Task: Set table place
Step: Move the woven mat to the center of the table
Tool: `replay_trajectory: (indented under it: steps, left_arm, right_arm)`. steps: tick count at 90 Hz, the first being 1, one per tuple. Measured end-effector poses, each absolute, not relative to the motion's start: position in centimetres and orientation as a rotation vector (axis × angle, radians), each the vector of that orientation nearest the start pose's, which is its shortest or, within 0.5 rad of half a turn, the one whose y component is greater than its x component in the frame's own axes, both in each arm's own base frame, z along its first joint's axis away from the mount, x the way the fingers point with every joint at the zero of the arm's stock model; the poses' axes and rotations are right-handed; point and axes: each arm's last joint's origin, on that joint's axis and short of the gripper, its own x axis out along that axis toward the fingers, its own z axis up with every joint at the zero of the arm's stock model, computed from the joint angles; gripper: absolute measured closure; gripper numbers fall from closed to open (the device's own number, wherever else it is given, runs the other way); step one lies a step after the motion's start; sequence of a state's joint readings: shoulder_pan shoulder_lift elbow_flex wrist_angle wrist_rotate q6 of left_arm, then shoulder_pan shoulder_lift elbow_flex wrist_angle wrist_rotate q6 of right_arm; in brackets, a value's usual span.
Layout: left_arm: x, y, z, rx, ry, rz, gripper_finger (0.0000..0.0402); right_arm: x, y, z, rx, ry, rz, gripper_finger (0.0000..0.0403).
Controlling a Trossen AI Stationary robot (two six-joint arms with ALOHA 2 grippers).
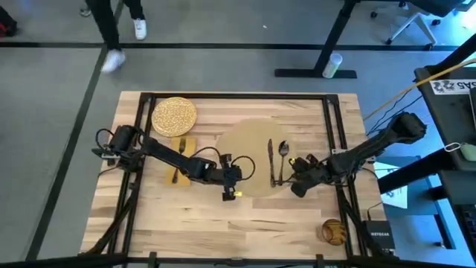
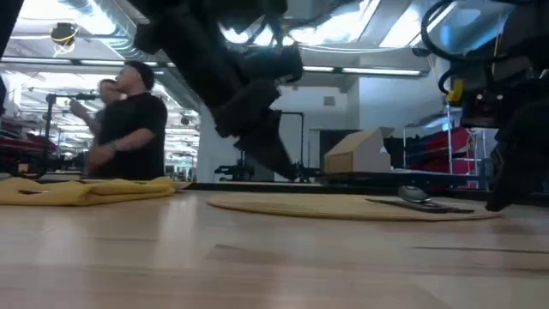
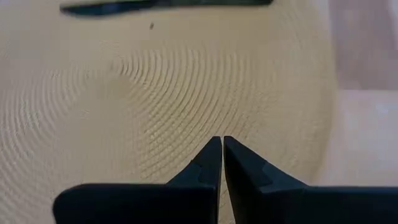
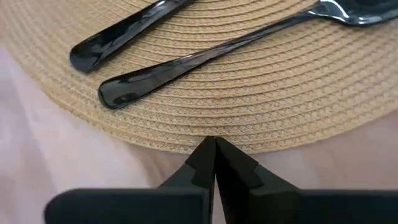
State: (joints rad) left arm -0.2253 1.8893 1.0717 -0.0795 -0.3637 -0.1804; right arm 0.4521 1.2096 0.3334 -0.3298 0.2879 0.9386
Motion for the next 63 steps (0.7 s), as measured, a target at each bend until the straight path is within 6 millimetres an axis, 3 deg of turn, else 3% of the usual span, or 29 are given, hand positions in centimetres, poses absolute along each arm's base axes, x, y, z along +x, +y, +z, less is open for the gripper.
replay_trajectory:
  steps: [28, 63]
  left_arm:
    - [34.6, -8.1, 12.0, 0.004, 0.864, 0.234, 0.0402]
    - [34.0, -9.8, 11.7, -0.040, 0.849, 0.213, 0.0402]
  right_arm:
    - [15.2, 6.6, 11.0, 0.395, 1.052, -0.369, 0.0403]
    - [14.9, 7.8, 11.1, 0.418, 1.038, -0.325, 0.0403]
